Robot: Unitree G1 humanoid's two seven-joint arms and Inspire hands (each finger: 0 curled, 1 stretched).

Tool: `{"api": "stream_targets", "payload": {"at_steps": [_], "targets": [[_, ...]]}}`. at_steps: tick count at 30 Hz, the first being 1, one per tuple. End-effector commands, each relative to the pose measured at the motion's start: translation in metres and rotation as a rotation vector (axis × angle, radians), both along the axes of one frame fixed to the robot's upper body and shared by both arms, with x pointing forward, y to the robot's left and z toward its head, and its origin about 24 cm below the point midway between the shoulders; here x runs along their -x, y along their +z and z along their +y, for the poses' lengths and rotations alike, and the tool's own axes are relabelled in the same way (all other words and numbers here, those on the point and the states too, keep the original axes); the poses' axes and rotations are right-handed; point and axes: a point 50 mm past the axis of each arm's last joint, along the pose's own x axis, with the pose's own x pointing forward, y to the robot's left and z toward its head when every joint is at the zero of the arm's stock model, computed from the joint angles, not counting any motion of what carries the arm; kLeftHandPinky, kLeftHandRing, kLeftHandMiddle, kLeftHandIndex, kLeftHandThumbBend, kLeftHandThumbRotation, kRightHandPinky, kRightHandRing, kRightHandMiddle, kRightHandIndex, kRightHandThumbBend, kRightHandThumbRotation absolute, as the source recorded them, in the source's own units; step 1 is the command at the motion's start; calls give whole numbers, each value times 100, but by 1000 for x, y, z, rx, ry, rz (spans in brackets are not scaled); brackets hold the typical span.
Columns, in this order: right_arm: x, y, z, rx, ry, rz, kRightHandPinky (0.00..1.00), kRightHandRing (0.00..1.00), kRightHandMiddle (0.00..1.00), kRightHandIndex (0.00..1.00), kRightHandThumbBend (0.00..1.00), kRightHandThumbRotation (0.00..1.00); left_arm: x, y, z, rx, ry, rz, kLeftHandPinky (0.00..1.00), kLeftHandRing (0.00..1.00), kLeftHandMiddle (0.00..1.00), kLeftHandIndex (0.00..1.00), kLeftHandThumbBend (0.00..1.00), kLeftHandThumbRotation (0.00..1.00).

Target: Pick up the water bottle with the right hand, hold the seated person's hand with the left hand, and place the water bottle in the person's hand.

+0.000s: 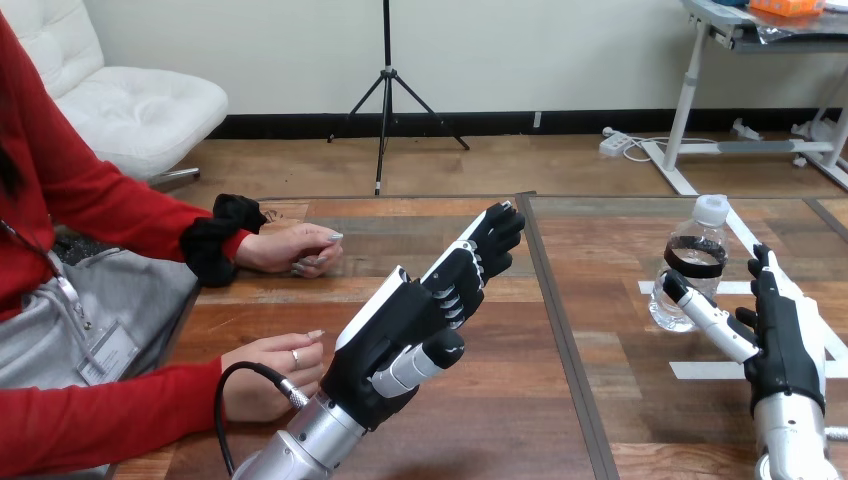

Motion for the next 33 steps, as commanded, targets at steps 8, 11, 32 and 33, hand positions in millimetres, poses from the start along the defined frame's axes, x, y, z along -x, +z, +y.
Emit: {"api": "stream_targets", "payload": {"at_steps": [8, 11, 32, 33], "targets": [[-31, 30, 2, 24, 41, -61, 91, 100, 99, 100, 100, 57, -4, 11, -6, 49, 21, -61, 100, 100, 100, 100, 100, 83], [-32, 30, 2, 25, 46, -55, 92, 100, 99, 100, 100, 56, -4, 11, -6, 49, 22, -63, 100, 100, 100, 100, 100, 83], [-38, 35, 2, 57, 66, -32, 93, 100, 100, 100, 100, 57, -2, 12, -4, 64, 23, -77, 100, 100, 100, 100, 100, 84], [-38, 35, 2, 57, 67, -32, 93, 100, 100, 100, 100, 57, -2, 12, -4, 64, 24, -78, 100, 100, 100, 100, 100, 84]]}}
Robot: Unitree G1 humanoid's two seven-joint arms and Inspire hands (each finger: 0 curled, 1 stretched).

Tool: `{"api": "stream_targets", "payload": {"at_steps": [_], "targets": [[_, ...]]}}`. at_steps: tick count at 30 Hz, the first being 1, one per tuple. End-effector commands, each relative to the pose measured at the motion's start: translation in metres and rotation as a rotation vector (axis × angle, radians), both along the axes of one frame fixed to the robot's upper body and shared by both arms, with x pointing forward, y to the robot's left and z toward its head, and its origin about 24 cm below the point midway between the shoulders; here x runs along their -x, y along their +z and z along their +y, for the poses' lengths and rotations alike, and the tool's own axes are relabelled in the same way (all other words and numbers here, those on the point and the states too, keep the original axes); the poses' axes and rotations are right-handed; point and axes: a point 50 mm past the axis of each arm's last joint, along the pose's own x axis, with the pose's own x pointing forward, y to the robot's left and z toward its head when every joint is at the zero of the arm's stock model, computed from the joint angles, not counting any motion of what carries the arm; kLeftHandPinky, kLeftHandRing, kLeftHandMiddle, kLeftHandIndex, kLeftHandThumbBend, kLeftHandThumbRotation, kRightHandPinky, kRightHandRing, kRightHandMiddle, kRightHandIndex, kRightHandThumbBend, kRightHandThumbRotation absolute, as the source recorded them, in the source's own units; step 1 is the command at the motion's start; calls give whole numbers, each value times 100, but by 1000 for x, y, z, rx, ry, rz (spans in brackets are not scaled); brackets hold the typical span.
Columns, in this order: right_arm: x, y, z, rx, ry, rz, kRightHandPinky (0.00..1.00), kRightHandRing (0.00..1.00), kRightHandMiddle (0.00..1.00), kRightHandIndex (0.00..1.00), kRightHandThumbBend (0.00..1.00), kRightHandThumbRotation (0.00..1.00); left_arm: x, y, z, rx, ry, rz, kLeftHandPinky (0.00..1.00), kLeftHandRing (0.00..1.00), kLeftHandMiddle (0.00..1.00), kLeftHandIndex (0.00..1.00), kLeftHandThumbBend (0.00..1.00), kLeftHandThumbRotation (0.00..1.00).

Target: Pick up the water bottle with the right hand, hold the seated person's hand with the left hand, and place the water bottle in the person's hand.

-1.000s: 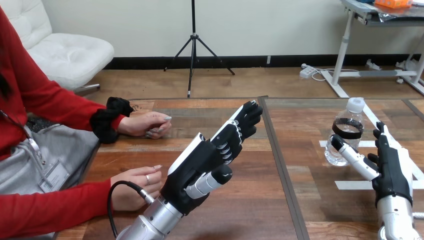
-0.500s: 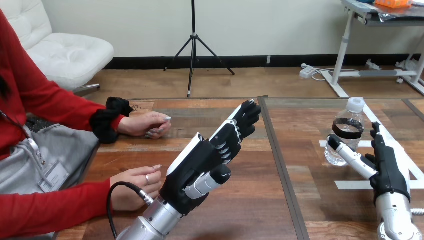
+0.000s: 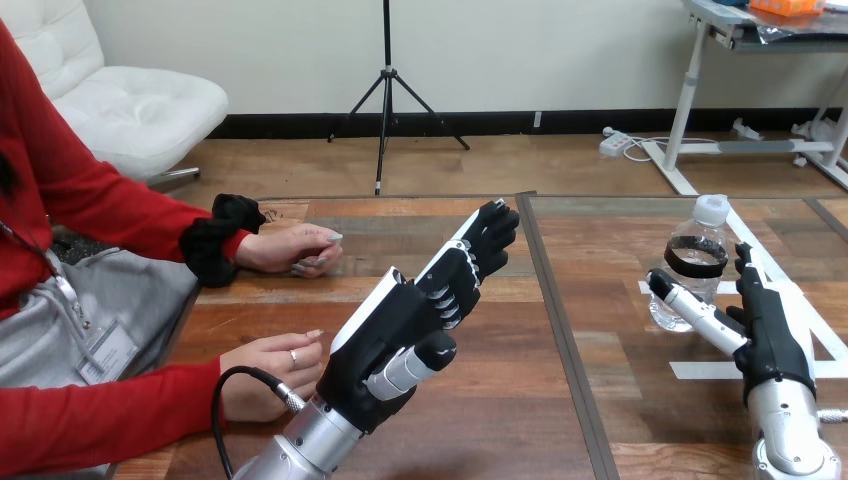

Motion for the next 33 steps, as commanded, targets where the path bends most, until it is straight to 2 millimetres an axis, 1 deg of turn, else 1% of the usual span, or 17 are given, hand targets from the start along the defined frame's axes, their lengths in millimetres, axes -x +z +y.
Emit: {"api": "stream_targets", "payload": {"at_steps": [1, 8, 33], "targets": [[-27, 33, 0, 32, 27, -98, 93, 100, 100, 100, 100, 57, -5, 12, -6, 43, 15, -71, 100, 100, 100, 100, 100, 84], [-30, 35, 0, 36, 27, -91, 93, 100, 100, 100, 100, 57, -4, 13, -4, 40, 25, -80, 100, 100, 100, 100, 100, 84], [-40, 38, 4, 19, 22, -36, 92, 99, 100, 100, 100, 50, -4, 14, 6, 47, 38, -97, 100, 100, 100, 100, 100, 83]]}}
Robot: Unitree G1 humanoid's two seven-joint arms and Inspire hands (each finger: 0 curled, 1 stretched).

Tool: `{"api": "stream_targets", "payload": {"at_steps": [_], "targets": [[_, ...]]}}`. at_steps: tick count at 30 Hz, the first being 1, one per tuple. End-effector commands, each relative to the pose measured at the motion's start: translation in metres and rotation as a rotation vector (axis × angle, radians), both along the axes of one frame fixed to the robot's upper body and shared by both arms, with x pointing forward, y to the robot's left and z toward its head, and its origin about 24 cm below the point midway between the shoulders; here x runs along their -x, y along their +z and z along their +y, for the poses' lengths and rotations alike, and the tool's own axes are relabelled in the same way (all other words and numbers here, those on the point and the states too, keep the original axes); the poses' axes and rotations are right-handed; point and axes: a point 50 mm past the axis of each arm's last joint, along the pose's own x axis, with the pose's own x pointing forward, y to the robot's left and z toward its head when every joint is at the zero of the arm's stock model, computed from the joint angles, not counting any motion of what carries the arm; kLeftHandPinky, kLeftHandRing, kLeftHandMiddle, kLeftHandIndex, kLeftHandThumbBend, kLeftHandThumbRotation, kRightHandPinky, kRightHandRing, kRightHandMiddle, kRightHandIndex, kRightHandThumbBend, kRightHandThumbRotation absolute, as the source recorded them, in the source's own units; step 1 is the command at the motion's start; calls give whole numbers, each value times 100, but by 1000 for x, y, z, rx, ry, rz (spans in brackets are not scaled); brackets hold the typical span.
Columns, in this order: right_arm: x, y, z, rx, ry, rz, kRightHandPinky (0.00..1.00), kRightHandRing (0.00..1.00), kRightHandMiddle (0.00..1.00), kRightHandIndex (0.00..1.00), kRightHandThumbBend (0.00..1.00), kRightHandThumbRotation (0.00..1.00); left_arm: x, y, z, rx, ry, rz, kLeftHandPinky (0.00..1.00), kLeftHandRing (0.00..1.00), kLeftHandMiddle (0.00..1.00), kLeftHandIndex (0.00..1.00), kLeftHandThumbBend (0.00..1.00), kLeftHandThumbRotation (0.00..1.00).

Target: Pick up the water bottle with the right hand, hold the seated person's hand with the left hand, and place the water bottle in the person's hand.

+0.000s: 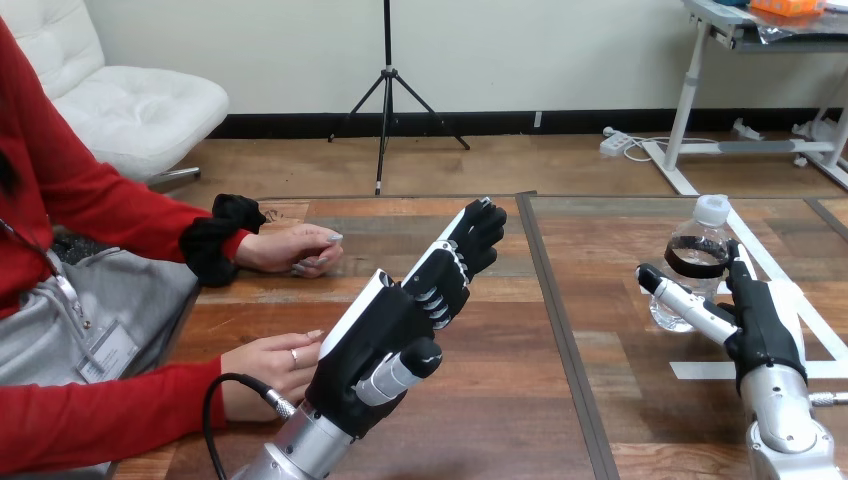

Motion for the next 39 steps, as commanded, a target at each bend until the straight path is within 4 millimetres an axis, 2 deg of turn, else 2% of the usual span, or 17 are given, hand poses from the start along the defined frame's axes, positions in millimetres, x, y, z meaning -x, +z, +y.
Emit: {"api": "stream_targets", "payload": {"at_steps": [1, 14, 20, 23, 25, 29, 34, 39], "targets": [[-28, 34, 1, 19, 13, -91, 92, 99, 100, 100, 100, 50, -8, 14, 0, 24, 12, -70, 100, 100, 100, 100, 100, 83], [-34, 38, 3, 21, -1, -70, 95, 100, 100, 100, 100, 42, -6, 14, 7, 35, 32, -88, 100, 100, 100, 100, 100, 80], [-36, 39, 4, 63, -28, -53, 91, 96, 97, 100, 100, 42, -3, 14, 10, 40, 58, -101, 100, 100, 100, 100, 100, 80], [-37, 40, 4, 75, -46, -52, 88, 94, 95, 99, 100, 41, -3, 13, 12, 38, 62, -101, 100, 100, 100, 100, 100, 80], [-37, 40, 5, 69, -49, -63, 86, 92, 93, 97, 100, 35, -2, 13, 12, 38, 64, -102, 100, 100, 100, 100, 100, 80], [-38, 41, 5, 65, -73, -66, 82, 88, 89, 93, 100, 32, -1, 13, 14, 53, 69, -102, 99, 100, 100, 100, 100, 79], [-38, 41, 6, 33, -87, -89, 69, 79, 83, 85, 100, 20, 0, 13, 16, 53, 71, -110, 99, 100, 100, 100, 100, 79], [-38, 41, 7, 30, -102, -95, 63, 75, 79, 79, 100, 12, 1, 13, 18, 56, 71, -111, 99, 100, 100, 100, 100, 79]]}}
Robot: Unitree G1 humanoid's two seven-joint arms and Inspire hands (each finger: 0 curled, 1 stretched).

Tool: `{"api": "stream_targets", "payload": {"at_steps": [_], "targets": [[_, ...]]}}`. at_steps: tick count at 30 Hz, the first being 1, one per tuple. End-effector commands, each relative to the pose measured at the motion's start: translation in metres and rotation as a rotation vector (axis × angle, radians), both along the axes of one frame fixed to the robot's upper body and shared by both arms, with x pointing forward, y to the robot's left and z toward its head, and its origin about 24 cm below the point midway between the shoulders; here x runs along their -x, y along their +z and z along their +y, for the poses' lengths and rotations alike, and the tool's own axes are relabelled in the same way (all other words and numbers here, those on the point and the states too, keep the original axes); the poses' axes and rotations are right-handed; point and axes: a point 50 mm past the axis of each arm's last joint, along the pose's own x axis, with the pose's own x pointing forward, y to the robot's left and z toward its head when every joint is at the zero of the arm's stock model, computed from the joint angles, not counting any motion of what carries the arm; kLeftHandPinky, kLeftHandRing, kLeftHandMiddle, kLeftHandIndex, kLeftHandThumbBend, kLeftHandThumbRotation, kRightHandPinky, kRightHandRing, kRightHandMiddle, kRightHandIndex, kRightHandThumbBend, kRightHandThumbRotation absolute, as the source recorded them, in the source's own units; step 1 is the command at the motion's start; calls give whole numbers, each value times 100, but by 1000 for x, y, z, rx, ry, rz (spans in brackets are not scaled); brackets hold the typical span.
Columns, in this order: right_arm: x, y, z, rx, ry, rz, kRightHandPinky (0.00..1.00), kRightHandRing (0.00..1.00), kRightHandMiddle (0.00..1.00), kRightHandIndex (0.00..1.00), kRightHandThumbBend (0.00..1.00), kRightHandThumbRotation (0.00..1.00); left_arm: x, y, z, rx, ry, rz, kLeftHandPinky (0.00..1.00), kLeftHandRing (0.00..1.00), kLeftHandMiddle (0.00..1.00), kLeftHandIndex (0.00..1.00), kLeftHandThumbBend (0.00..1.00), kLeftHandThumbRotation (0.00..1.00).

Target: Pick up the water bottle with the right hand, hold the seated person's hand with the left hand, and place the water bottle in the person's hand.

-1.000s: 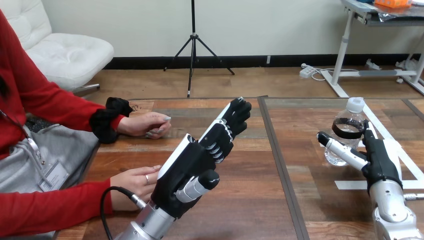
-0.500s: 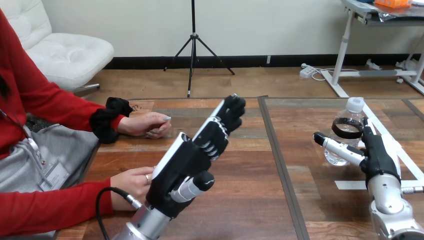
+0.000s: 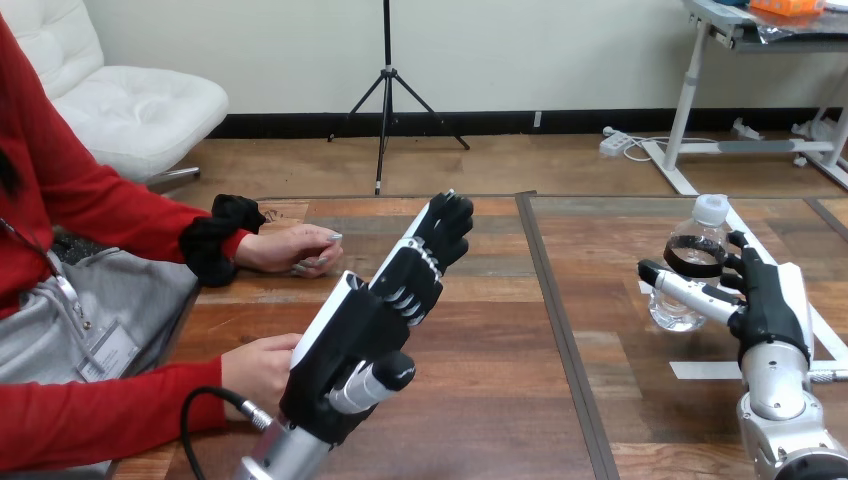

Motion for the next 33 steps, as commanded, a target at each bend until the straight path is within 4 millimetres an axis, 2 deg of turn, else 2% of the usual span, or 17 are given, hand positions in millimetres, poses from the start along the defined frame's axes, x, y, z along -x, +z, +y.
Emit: {"api": "stream_targets", "payload": {"at_steps": [1, 4, 9, 14, 17, 22, 33], "targets": [[-23, 30, 7, -10, 0, -116, 62, 74, 78, 78, 100, 10, -8, 13, 3, 17, 18, -74, 100, 100, 100, 100, 100, 79], [-24, 30, 7, -43, -17, -118, 60, 71, 74, 73, 100, 4, -7, 13, 4, 26, 18, -73, 100, 100, 100, 100, 100, 78], [-23, 29, 7, -34, -29, -121, 56, 66, 70, 68, 100, 1, -6, 13, 6, 27, 26, -77, 100, 100, 100, 100, 100, 79], [-22, 28, 7, -56, -37, -124, 47, 59, 67, 66, 99, 0, -6, 14, 7, 31, 27, -83, 100, 100, 100, 100, 100, 79], [-22, 27, 7, -69, -48, -130, 48, 60, 66, 64, 98, 0, -6, 14, 8, 37, 26, -86, 100, 100, 100, 100, 100, 80], [-21, 26, 7, -79, -63, -130, 40, 52, 63, 61, 96, 0, -6, 15, 9, 46, 26, -97, 100, 100, 100, 100, 100, 80], [-18, 22, 7, -151, -86, -146, 34, 44, 59, 58, 91, 0, -6, 15, 10, 69, 31, -98, 99, 100, 100, 100, 100, 78]]}}
